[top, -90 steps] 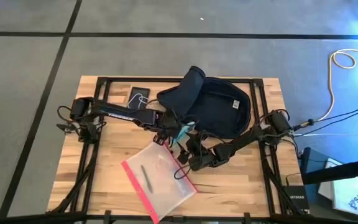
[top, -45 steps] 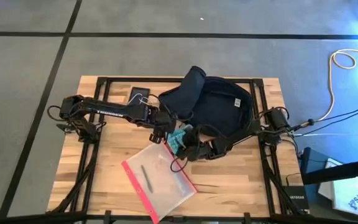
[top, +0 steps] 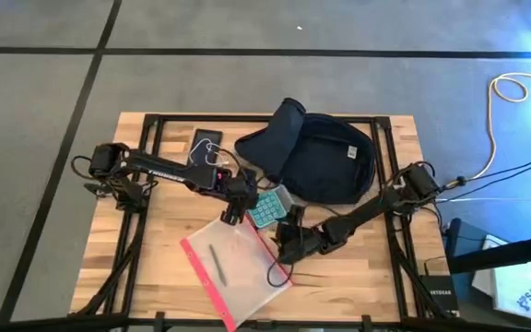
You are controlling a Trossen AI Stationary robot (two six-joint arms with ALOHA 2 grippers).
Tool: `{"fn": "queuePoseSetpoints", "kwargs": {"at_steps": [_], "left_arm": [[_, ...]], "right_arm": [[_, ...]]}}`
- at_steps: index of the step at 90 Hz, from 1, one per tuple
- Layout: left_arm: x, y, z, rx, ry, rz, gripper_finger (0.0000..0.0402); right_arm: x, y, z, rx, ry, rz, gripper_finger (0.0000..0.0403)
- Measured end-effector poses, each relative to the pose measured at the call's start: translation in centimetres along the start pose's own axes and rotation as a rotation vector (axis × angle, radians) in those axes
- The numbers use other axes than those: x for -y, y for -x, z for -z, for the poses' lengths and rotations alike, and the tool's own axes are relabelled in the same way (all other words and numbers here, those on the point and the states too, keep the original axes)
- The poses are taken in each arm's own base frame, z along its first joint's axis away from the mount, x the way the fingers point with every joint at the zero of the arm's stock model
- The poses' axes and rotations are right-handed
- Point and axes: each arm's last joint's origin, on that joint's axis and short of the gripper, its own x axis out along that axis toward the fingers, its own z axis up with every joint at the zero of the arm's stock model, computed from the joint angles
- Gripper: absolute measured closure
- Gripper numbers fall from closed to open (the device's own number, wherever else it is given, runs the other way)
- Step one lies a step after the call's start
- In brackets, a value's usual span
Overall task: Unpack backpack
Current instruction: Remove the blue calculator from the transparent zip bag
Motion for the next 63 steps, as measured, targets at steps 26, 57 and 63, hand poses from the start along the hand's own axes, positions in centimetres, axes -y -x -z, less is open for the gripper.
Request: {"fn": "queuePoseSetpoints", "kwargs": {"at_steps": [26,57,63], "left_arm": [[-0.4,-1.1,1.9,-0.022,0.057,0.026,0.0163],[-0.8,-1.4,2.4,-0.003,0.081,0.079,0.0163],[-0.9,-1.4,2.4,-0.003,0.085,0.079,0.0163]], "right_arm": [[-0.3,0.7,1.4,-0.002,-0.048,0.117,0.0127],[1.6,3.2,6.2,0.103,-0.313,0.228,0.0127],[2.1,4.0,6.7,0.134,-0.385,0.211,0.0127]]}}
